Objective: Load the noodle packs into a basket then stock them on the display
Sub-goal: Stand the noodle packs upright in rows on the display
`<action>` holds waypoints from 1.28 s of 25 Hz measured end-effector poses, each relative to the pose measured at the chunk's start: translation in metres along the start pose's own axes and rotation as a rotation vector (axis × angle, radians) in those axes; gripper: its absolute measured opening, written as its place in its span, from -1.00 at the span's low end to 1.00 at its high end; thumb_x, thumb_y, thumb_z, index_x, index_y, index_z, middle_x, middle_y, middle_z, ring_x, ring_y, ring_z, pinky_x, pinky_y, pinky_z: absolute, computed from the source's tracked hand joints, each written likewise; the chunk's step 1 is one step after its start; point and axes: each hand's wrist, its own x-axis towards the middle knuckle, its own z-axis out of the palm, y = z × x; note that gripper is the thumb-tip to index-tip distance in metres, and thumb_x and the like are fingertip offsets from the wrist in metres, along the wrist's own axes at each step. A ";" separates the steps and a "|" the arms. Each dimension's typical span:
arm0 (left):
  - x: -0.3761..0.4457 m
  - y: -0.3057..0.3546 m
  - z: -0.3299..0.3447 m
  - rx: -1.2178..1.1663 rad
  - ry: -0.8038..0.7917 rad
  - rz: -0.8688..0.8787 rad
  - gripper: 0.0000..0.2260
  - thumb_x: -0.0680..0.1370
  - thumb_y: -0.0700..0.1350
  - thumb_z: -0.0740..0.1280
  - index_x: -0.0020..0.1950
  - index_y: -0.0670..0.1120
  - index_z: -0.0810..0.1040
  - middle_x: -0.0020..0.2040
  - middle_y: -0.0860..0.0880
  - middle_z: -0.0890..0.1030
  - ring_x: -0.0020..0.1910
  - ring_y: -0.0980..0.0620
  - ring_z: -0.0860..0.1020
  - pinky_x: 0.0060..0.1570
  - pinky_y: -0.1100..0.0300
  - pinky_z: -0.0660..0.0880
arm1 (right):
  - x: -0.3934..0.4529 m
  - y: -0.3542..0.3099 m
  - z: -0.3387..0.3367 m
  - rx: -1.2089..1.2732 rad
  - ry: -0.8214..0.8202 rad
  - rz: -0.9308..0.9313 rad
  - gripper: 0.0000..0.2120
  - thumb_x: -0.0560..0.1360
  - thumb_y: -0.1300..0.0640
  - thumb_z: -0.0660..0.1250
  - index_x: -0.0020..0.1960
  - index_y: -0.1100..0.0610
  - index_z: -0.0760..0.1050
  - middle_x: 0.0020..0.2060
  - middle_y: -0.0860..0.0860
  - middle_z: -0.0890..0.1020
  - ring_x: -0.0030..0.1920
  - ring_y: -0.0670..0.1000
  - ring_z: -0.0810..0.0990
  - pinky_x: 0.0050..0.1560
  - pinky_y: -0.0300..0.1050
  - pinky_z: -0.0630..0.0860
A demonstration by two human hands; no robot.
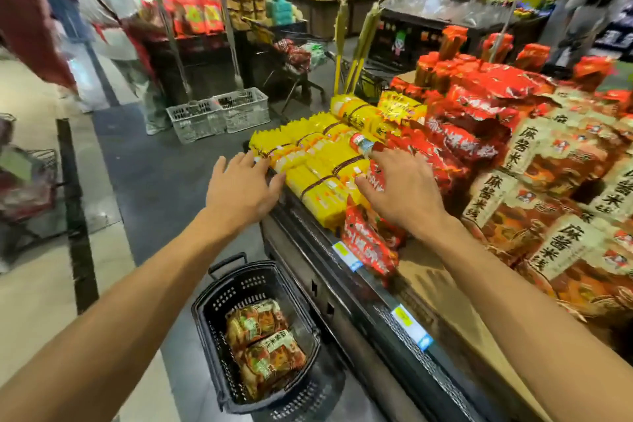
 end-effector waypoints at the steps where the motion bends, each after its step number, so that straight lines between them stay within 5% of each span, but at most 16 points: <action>1: -0.006 -0.023 0.005 0.018 -0.007 -0.017 -0.50 0.65 0.24 0.04 0.39 -0.03 0.49 0.35 -0.11 0.52 0.43 -0.13 0.39 0.49 -0.18 0.16 | 0.005 -0.020 0.012 -0.010 -0.025 -0.023 -0.38 0.51 -0.29 0.16 0.39 0.08 0.51 0.31 0.10 0.59 0.38 0.16 0.48 0.46 0.21 0.26; 12: -0.042 -0.205 0.085 0.090 -0.131 -0.063 -0.45 0.67 0.23 0.04 0.58 -0.02 0.30 0.60 -0.10 0.28 0.59 -0.09 0.18 0.57 -0.15 0.00 | -0.006 -0.174 0.160 -0.036 -0.292 -0.057 -0.30 0.54 -0.34 0.04 0.50 0.06 0.41 0.48 0.14 0.45 0.53 0.14 0.33 0.57 0.21 0.11; 24: -0.018 -0.231 0.216 0.163 -0.416 -0.003 -0.34 0.62 0.32 -0.12 0.63 0.00 0.19 0.63 -0.10 0.20 0.62 -0.09 0.11 0.59 -0.15 -0.03 | -0.020 -0.153 0.300 -0.068 -0.451 0.032 -0.35 0.56 -0.30 0.11 0.39 0.16 0.51 0.37 0.20 0.55 0.43 0.20 0.46 0.49 0.26 0.27; 32: -0.029 -0.231 0.358 0.227 -0.636 0.193 -0.30 0.59 0.31 -0.20 0.56 -0.04 0.30 0.55 -0.15 0.34 0.56 -0.14 0.24 0.55 -0.21 0.07 | -0.109 -0.146 0.428 -0.026 -0.639 0.314 -0.33 0.54 -0.26 0.06 0.35 0.20 0.55 0.30 0.22 0.60 0.36 0.23 0.54 0.44 0.24 0.39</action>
